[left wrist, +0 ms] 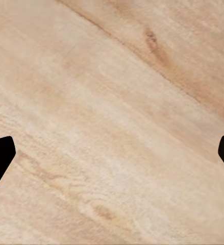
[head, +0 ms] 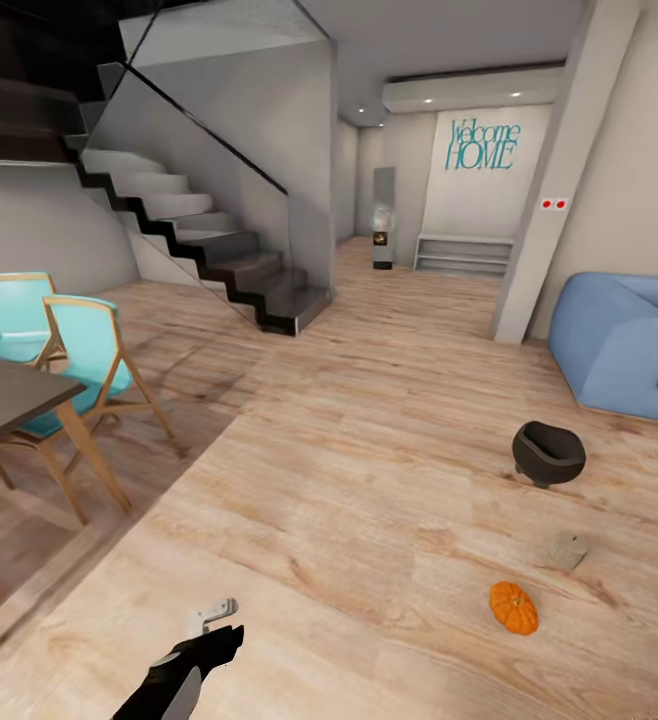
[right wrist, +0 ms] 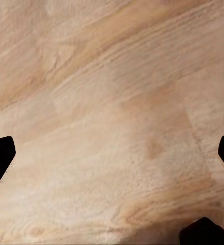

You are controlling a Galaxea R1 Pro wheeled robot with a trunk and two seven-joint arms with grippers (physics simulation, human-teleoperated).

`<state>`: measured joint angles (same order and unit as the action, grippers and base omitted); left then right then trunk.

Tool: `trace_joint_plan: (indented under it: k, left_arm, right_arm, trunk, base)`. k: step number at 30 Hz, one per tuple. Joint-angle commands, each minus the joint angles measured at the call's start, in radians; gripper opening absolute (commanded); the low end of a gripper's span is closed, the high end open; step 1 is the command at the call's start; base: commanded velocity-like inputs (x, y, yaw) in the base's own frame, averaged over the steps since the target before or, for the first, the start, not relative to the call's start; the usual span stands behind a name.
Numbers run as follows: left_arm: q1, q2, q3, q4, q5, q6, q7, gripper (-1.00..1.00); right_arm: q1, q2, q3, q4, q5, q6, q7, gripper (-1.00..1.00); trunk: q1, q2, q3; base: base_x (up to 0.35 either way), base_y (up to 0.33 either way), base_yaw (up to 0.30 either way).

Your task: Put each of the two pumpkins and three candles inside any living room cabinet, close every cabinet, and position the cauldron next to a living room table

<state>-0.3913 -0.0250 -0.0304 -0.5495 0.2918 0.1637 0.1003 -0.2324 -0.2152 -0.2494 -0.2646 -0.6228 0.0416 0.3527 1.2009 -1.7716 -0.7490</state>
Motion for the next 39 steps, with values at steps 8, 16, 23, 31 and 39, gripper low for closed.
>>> trace_joint_plan:
  k: [8, 16, 23, 31, 39]
  left_arm:
    - [0.0, 0.0, -0.003, 0.0, 0.009, 0.005, 0.007, 1.0]
    - [0.0, 0.0, -0.003, 0.002, 0.009, 0.005, 0.007, 1.0]
    - [0.0, 0.0, -0.003, 0.002, 0.008, 0.005, 0.007, 1.0]
    - [0.0, 0.001, -0.003, 0.002, 0.007, 0.005, 0.007, 1.0]
    - [0.0, 0.001, -0.003, 0.002, 0.007, 0.005, 0.007, 1.0]
  right_arm:
    - [-0.001, 0.0, -0.003, 0.001, -0.009, 0.004, 0.005, 1.0]
    - [-0.001, -0.001, -0.003, 0.001, -0.008, 0.004, 0.005, 1.0]
    - [-0.001, -0.002, -0.003, 0.001, -0.008, 0.005, 0.006, 1.0]
    - [-0.001, -0.002, -0.003, 0.002, -0.008, 0.006, 0.006, 1.0]
    - [-0.001, -0.003, -0.003, 0.002, -0.008, 0.006, 0.006, 1.0]
  trunk:
    - [0.0, 0.0, -0.001]
    - [0.0, 0.0, -0.001]
    - [0.0, 0.0, -0.006]
    - [0.0, 0.0, -0.015]
    - [0.0, 0.0, -0.025]
  base:
    - [0.293, -0.095, -0.277]
    - [0.308, -0.012, -0.279]
    - [0.314, 0.0, -0.266]
    - [0.311, 0.0, -0.219]
    - [0.231, 0.0, -0.19]
